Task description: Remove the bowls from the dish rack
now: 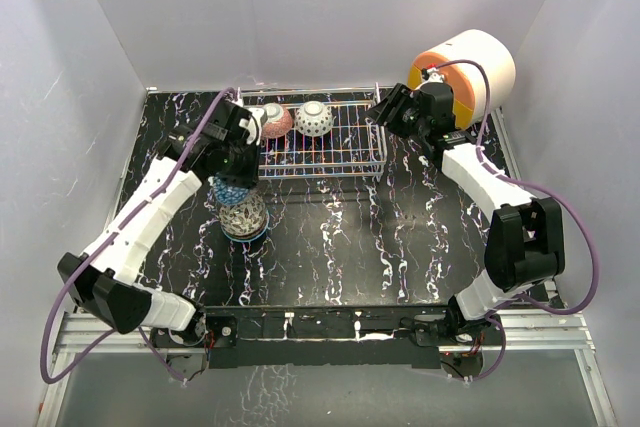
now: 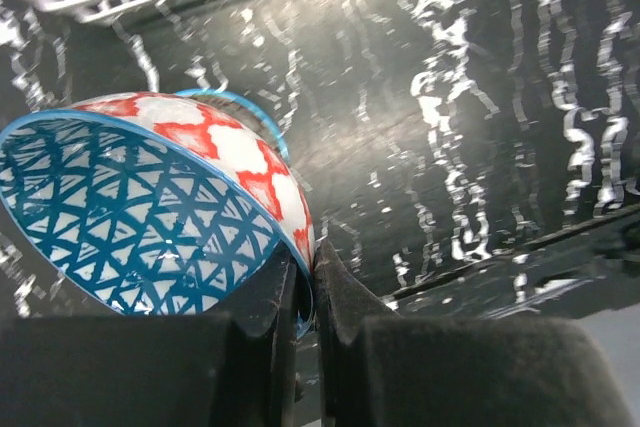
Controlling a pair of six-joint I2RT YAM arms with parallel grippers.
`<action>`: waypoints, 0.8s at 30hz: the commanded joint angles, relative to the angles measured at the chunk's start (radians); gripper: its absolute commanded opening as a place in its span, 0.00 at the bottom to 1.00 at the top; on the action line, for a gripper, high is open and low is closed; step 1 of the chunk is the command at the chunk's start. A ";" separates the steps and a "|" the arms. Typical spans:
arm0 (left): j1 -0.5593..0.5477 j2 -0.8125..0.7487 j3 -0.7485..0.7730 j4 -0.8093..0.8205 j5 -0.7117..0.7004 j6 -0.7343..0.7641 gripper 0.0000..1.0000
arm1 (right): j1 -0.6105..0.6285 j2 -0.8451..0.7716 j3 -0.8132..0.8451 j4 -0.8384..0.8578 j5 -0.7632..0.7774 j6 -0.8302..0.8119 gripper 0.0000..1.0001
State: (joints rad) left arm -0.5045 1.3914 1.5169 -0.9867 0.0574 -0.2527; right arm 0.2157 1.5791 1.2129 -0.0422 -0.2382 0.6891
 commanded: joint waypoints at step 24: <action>-0.131 0.147 -0.223 -0.006 -0.300 0.018 0.00 | 0.001 -0.018 -0.084 0.088 0.000 -0.014 0.55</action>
State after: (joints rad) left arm -0.6300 1.5455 1.2911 -1.0142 -0.2062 -0.2516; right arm 0.2157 1.5791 1.1290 -0.0082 -0.2451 0.6895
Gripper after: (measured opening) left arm 0.045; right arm 0.547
